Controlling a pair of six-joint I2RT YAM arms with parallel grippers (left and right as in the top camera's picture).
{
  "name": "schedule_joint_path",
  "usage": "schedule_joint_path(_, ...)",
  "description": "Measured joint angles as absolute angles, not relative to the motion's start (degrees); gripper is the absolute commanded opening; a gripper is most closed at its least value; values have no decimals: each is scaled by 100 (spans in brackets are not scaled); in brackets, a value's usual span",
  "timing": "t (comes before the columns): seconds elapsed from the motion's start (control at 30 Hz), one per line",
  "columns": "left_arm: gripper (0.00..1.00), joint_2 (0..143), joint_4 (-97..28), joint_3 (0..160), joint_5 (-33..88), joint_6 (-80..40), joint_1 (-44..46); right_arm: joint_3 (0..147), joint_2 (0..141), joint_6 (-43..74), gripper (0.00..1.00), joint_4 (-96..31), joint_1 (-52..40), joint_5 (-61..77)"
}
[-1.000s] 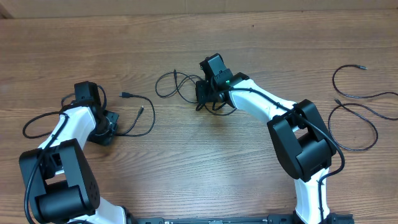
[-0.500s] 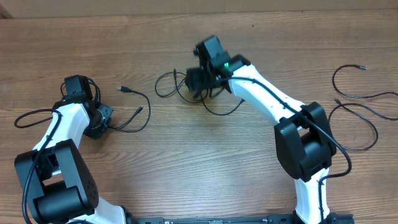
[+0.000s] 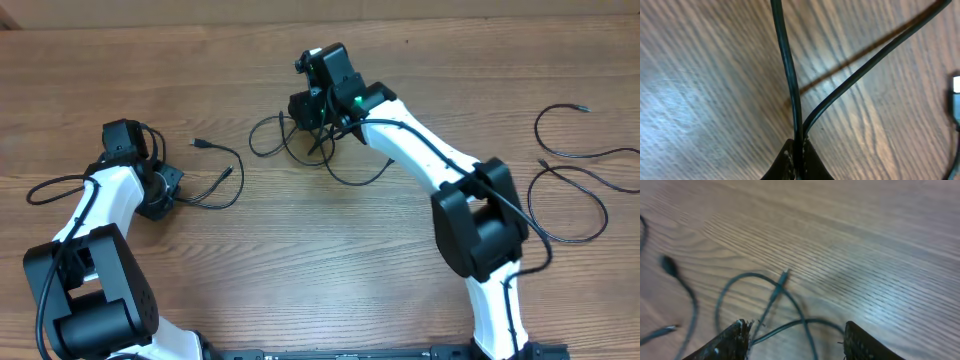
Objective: Untangle cables
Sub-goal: 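Lift the right gripper holding a cable and shift it left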
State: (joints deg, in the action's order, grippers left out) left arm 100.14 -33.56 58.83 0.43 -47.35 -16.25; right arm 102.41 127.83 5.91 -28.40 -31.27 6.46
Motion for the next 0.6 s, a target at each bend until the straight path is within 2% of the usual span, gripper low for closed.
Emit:
schedule_joint_path(0.23, 5, 10014, -3312, 5883, 174, -4735, -1625, 10217, 13362, 235, 63, -2755, -3127, 596)
schedule_joint_path(0.3, 4, 10014, -3312, 5883, 180, -4735, -1625, 10197, 13369, 163, 68, -2753, -3127, 596)
schedule_joint_path(0.4, 5, 10014, -3312, 5883, 196, -4737, -1625, 10200, 13367, -8, 65, -2692, -3127, 596)
schedule_joint_path(0.43, 4, 10014, -3312, 5883, 198, -4735, -1625, 10200, 13367, -16, 68, -2696, -3127, 596)
schedule_joint_path(0.6, 5, 10014, -3310, 5883, 198, -4737, -1625, 10200, 13367, -158, 70, -2696, -3120, 589)
